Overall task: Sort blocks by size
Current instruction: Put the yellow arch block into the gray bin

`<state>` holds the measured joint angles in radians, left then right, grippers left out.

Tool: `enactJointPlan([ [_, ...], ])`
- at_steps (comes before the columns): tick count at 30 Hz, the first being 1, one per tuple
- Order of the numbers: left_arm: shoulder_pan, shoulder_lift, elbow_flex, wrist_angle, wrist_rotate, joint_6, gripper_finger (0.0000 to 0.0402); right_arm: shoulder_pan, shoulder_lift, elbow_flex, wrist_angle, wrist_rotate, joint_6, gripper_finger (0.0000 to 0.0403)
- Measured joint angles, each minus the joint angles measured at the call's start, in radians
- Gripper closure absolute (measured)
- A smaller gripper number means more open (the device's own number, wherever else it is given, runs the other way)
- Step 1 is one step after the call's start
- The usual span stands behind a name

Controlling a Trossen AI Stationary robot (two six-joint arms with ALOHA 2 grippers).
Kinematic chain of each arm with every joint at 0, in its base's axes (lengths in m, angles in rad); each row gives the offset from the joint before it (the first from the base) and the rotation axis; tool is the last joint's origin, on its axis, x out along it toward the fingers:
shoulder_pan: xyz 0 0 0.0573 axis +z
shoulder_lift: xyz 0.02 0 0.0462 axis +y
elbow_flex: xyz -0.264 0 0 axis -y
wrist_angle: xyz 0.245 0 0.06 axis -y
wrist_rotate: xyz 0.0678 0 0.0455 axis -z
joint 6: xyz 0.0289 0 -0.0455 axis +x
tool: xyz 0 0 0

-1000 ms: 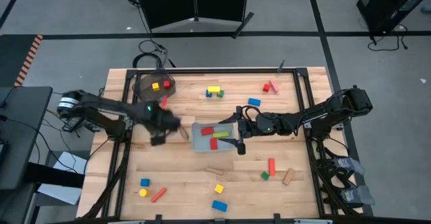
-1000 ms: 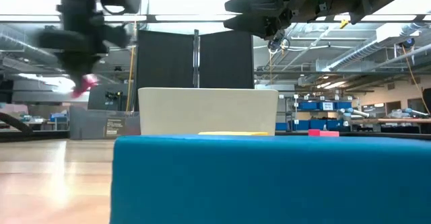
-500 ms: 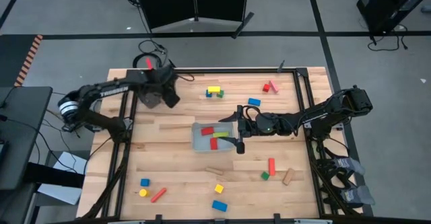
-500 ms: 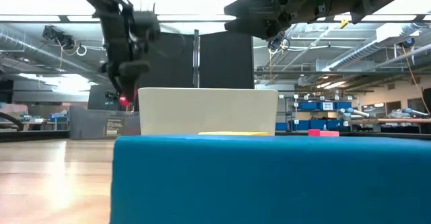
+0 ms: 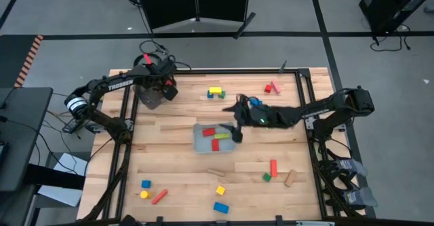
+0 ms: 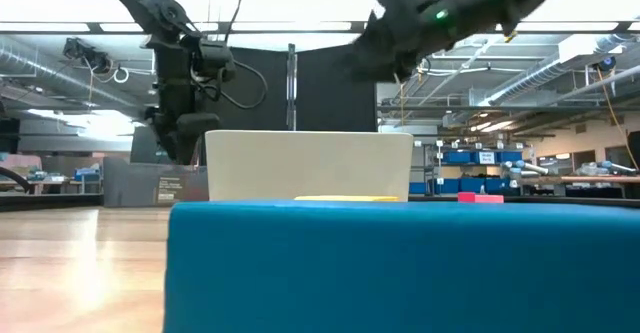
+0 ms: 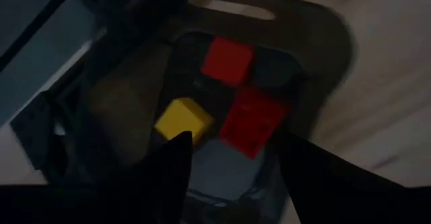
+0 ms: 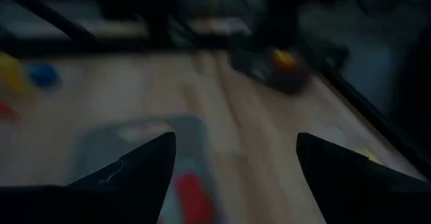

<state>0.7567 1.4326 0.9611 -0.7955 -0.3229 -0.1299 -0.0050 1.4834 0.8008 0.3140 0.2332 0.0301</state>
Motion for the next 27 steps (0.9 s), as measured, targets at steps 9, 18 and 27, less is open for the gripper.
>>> enactJointPlan([
  [9,0.009,-0.095,0.000,0.076,0.047,0.015,0.0157,-0.258,0.072,0.292,-0.454,-0.203,-0.180,0.0077],
  [18,0.006,-0.295,-0.008,0.169,0.190,-0.012,0.0156,-0.422,0.259,0.475,-0.610,-0.379,-0.323,0.0079],
  [27,0.001,-0.502,-0.173,0.357,0.416,-0.092,0.0155,-0.435,0.475,0.671,-0.728,-0.350,-0.384,0.0075],
])
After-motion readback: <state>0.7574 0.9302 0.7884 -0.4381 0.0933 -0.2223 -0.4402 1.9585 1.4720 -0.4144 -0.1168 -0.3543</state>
